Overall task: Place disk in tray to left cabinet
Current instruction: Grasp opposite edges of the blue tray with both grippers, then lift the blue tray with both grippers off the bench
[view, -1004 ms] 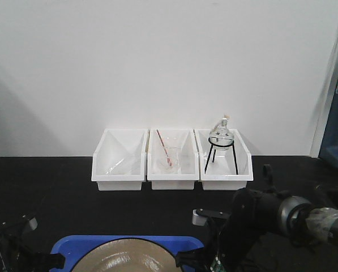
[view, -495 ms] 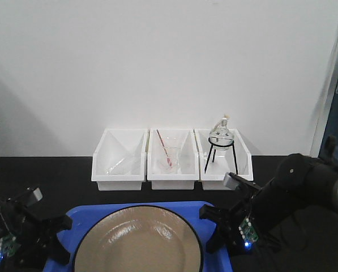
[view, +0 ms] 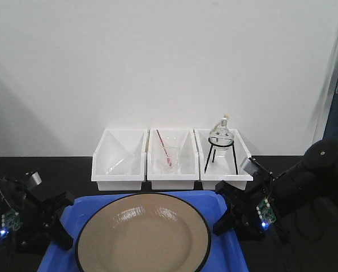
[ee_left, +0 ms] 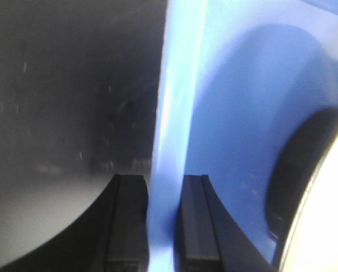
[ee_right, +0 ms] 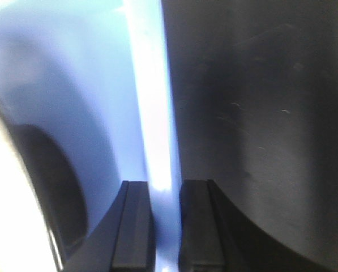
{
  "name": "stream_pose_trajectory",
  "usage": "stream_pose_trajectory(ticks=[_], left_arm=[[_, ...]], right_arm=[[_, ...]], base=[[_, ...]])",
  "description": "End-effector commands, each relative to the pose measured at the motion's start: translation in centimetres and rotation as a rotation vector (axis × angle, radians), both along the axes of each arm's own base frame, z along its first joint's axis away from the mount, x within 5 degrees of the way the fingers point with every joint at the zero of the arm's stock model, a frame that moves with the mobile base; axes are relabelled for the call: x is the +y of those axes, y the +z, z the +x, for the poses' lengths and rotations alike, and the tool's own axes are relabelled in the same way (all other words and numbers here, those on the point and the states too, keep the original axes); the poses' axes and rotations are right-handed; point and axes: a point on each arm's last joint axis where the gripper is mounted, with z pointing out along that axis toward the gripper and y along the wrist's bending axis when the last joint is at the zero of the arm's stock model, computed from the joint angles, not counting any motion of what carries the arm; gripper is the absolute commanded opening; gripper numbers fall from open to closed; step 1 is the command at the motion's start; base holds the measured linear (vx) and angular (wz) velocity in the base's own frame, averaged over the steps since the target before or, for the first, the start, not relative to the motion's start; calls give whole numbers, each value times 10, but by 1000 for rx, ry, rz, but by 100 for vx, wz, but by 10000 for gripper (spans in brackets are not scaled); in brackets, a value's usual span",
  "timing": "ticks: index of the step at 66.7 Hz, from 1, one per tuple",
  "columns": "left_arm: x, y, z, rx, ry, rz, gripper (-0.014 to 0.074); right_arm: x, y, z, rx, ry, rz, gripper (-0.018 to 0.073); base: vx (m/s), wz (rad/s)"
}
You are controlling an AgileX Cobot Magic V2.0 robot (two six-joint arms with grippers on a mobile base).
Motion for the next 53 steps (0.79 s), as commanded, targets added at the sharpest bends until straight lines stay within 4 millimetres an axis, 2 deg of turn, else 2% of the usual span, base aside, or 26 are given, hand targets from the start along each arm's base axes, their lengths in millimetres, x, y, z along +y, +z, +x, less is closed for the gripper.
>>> stream_pose_trajectory(ticks=[1, 11, 18, 46, 53], left_arm=[[-21, 42, -11, -4, 39, -191, -1], [-23, 51, -13, -17, 50, -232, -1], [-24, 67, -11, -58, 57, -269, -1], [-22, 109, -3, -105, 154, -335, -1], [-22, 111, -3, -114, 153, -336, -1]], right_arm=[[17, 58, -7, -69, -8, 219, -4], [15, 72, -5, -87, -10, 233, -4], [12, 77, -5, -88, -6, 238, -4], [5, 86, -2, -71, -53, 338, -4], [7, 88, -1, -70, -56, 367, -4]], base=[[0, 0], [0, 0], [0, 0], [0, 0], [0, 0]])
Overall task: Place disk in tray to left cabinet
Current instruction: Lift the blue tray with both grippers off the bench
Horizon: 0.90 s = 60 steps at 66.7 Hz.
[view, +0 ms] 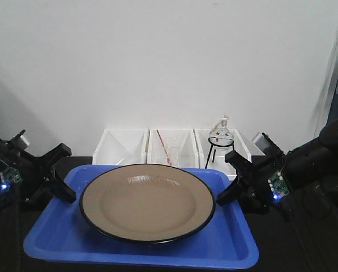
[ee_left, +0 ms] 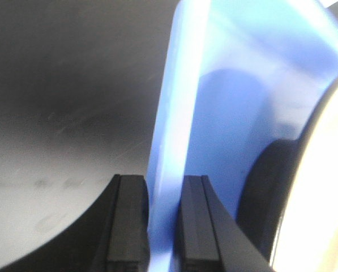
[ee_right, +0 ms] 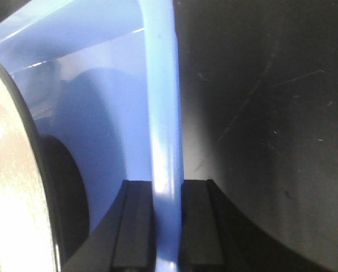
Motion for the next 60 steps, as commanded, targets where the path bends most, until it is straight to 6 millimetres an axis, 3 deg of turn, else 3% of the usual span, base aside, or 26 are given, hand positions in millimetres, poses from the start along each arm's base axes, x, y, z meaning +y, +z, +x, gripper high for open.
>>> stream_pose_trajectory(ticks=[1, 14, 33, 60], left_arm=[[-22, 45, -15, -35, -5, -236, -1], [-22, 48, -15, -43, -6, -237, -1], [-23, 51, -15, -45, -8, -267, -1], [-25, 53, -15, -70, -23, -287, 0]], right_arm=[[21, 54, -13, -55, 8, 266, -4], [22, 57, -13, -59, 7, 298, -4], [22, 95, -12, -170, 32, 286, -4], [20, 91, -12, -184, 40, 222, -4]], base=[[0, 0], [0, 0], [0, 0], [0, 0]])
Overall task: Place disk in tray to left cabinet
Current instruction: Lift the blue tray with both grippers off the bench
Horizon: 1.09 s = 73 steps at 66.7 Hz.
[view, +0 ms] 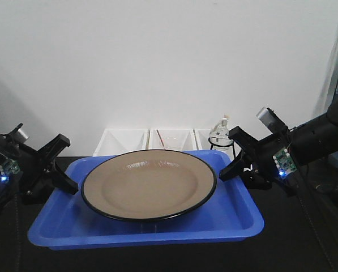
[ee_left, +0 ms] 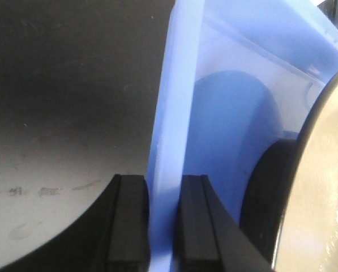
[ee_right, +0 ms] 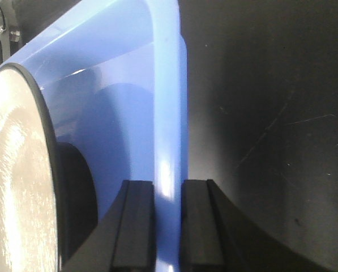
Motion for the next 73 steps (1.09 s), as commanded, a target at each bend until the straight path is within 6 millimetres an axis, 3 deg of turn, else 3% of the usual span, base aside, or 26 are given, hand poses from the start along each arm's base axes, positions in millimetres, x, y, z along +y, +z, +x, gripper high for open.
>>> stream_pose_trajectory(ticks=[1, 73], left_arm=[[-24, 44, -16, -60, -40, -234, -1], [-23, 43, -16, -61, -38, -224, -1]], right_arm=[[24, 52, -20, -80, 61, 231, -4], [25, 51, -24, -80, 112, 220, -4]], base=[[0, 0], [0, 0]])
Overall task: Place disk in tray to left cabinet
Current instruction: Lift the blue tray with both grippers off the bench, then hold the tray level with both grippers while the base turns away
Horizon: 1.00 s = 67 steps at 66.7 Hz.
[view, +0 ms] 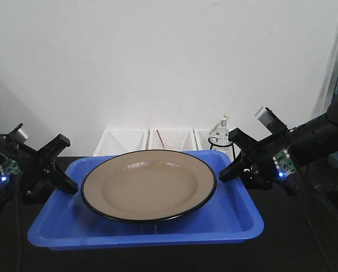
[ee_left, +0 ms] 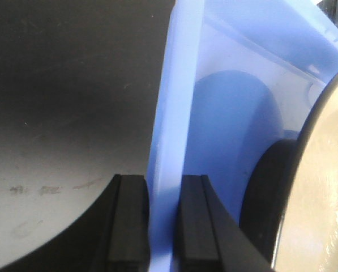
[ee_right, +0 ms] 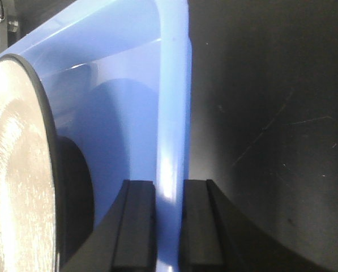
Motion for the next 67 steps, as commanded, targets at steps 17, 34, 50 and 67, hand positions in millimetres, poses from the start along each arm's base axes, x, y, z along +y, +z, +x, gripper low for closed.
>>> stream_pose_trajectory(ticks=[17, 34, 50, 67], left_arm=[[-23, 43, -16, -59, -36, -225, -1], [-23, 43, -16, -59, -36, -225, -1], [-23, 43, -16, -58, -36, -225, -1], [-23, 43, -16, -58, -36, -225, -1]], right_arm=[[25, 51, -23, -52, 83, 235, -4], [25, 51, -23, -52, 83, 235, -4], [25, 51, -23, -52, 83, 235, -4], [25, 51, -23, -52, 83, 235, -4]], base=[[-6, -1], [-15, -2], [-17, 16], [-16, 44]])
